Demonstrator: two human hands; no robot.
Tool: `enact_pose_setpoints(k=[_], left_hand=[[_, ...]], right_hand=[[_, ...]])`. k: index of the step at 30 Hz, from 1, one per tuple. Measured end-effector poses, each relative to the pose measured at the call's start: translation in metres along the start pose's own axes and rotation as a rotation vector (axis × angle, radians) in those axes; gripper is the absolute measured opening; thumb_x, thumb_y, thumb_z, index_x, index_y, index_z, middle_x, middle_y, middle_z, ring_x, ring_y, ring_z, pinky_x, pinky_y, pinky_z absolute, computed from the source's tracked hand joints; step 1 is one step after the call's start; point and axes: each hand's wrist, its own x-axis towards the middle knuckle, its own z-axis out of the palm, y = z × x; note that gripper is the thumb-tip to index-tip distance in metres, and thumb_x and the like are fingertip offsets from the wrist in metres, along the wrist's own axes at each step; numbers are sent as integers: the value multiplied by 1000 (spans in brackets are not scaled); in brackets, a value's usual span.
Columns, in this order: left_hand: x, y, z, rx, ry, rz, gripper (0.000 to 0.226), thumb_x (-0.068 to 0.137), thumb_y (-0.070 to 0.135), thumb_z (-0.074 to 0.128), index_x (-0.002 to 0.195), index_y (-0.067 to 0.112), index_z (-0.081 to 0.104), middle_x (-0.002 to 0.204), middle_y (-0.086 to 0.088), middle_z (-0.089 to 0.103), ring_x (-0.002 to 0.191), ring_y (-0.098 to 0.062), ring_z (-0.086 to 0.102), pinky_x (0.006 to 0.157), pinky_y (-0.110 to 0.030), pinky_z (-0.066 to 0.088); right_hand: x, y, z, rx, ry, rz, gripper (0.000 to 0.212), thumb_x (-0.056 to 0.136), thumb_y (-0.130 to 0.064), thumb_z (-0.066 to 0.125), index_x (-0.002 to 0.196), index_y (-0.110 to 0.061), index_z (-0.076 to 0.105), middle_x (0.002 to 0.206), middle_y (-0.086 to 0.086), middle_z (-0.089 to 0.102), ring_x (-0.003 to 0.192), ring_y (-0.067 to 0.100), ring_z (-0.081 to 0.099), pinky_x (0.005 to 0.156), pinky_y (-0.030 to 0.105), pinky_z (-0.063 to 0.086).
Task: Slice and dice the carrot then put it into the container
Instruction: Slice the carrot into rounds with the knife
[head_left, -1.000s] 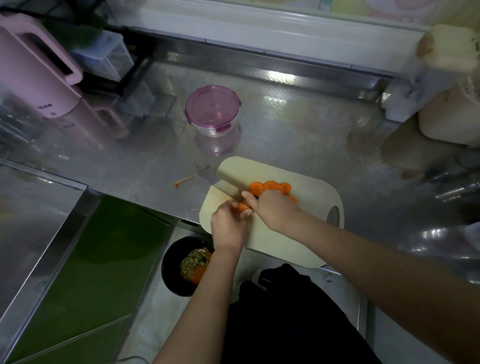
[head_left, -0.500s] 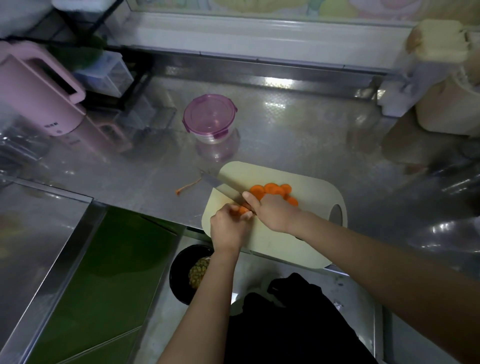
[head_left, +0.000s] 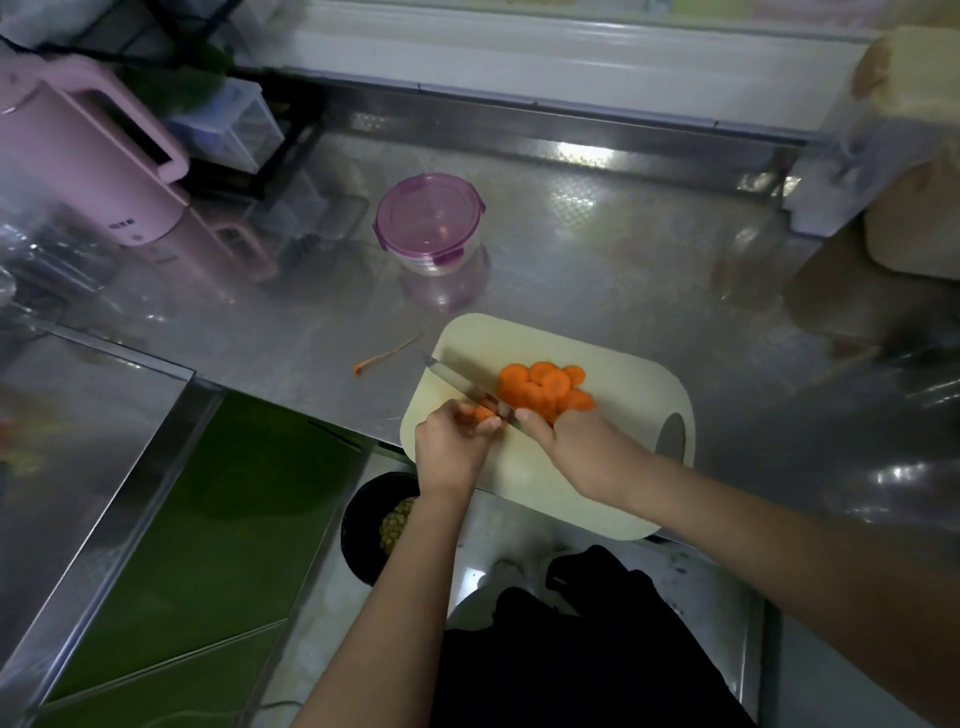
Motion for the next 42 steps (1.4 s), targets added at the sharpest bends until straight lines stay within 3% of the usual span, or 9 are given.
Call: enact_pose_setpoints(k=[4,7,12,17,21,30,35,39,42], left_hand=[[-1,-1,3,-25,1,1,19,74,19,78,84,9,66,70,10,59,59,8,50,57,4,34],[0,-2,3,-8,2,13,19,75,21,78,85,8,66,69,8,59,60,1,51,57,4,33],[2,-3,4,16,15,20,19,76,23,77,85,10,65,70,8,58,67,-6,52,62,-7,32],[0,-6,6,20,25,28,15,79,16,71,87,4,65,81,-8,69,72,-13,54,63,-10,31],[2,-6,7,6,30,24,16,79,20,72,83,6,65,80,-6,70,74,-16,59,62,-12,33],[2,-7,6,-8,7,22,13,78,21,74,82,11,66,77,3,66,79,-17,63,73,-23,47],[2,-11,6,-45,1,20,16,75,22,77,82,12,67,74,8,63,77,-15,63,74,-25,49],[3,-14,9,-86,5,8,15,74,20,77,81,12,67,76,6,67,76,-14,64,78,-31,53],[4,-17,11,-93,20,11,18,74,24,77,84,12,68,81,3,69,79,-15,64,79,-30,52]], right_hand=[[-22,2,-3,-41,-101,53,40,105,-34,22,68,-35,37,63,4,37,74,29,55,72,38,48],[-15,-1,1,13,-48,109,38,105,-33,21,110,-19,55,67,3,35,70,27,49,66,35,42],[-7,-7,6,133,18,191,42,105,-17,27,147,-20,27,95,15,47,84,28,51,66,36,42],[22,-19,16,80,-41,104,58,101,-46,21,113,-5,60,98,16,61,97,33,59,69,32,36],[38,-13,21,97,-40,114,60,101,-49,20,111,-8,64,88,11,58,95,32,60,68,31,37],[44,-10,23,208,-21,132,63,99,-52,24,66,-8,54,62,6,49,78,30,58,69,31,39],[51,-2,16,211,23,156,68,98,-55,25,92,0,65,97,20,64,99,31,58,88,33,41],[46,10,16,267,97,135,65,90,-67,29,115,-16,60,102,10,62,102,28,58,87,31,44],[34,17,13,400,144,82,49,90,-64,32,111,-28,58,95,1,57,101,26,59,89,33,45]])
